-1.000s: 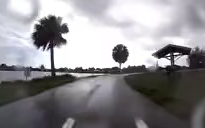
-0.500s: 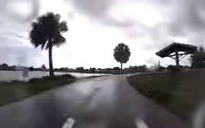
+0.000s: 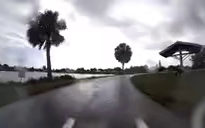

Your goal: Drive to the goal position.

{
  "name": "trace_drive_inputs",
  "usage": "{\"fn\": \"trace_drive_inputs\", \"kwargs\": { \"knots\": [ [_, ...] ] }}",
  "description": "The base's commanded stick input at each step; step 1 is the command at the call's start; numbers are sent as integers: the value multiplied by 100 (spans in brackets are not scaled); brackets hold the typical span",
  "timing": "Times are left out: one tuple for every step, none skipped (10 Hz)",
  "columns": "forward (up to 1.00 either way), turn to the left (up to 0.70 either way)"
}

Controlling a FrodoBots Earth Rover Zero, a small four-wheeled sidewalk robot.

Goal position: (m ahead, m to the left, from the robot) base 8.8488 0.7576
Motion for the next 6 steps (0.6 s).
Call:
{"fn": "trace_drive_inputs", "kwargs": {
  "knots": [
    [100, -39],
    [100, -40],
    [100, -32],
    [100, 0],
    [100, 0],
    [100, 0]
  ]
}}
